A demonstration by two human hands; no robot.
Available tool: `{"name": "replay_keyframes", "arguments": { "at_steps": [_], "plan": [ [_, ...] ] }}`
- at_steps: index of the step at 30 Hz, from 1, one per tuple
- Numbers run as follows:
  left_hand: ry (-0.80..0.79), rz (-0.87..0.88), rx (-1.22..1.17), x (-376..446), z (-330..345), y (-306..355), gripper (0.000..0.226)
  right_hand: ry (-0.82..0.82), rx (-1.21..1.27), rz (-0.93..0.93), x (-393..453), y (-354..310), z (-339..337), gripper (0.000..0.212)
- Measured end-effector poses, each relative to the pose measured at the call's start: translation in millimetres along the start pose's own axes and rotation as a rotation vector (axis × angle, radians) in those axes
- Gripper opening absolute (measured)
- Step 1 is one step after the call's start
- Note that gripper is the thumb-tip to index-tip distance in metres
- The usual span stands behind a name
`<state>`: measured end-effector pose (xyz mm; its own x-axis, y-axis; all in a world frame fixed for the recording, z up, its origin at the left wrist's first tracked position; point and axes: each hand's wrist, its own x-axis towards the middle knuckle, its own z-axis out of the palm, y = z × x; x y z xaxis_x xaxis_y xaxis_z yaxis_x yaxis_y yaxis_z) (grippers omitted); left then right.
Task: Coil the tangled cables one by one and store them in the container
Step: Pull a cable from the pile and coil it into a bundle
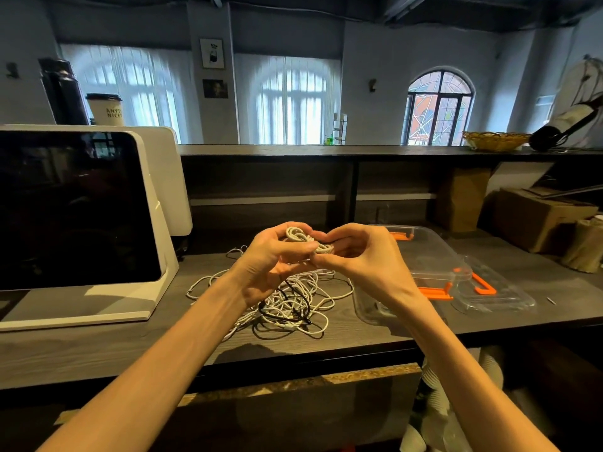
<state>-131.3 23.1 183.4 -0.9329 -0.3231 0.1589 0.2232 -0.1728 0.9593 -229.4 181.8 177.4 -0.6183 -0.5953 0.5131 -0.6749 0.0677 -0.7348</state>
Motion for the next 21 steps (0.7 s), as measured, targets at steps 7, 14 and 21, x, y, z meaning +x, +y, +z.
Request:
{"name": "replay_keyframes", "arguments": {
  "at_steps": [7,14,21],
  "plan": [
    [0.019,0.054,-0.243,-6.4,-8.7,4.1,0.043,-0.066,0.569,0.144,-1.4,-14.2,-5.6,0.025],
    [-0.061,0.005,-0.336,-9.9,-12.5,2.3,0.042,-0.032,0.498,0.146,-1.1,-19.5,-0.4,0.017],
    [-0.080,-0.014,-0.475,-12.2,-15.2,-0.1,0.036,0.075,0.519,0.121,1.9,-16.2,9.4,0.025]
  ]
}}
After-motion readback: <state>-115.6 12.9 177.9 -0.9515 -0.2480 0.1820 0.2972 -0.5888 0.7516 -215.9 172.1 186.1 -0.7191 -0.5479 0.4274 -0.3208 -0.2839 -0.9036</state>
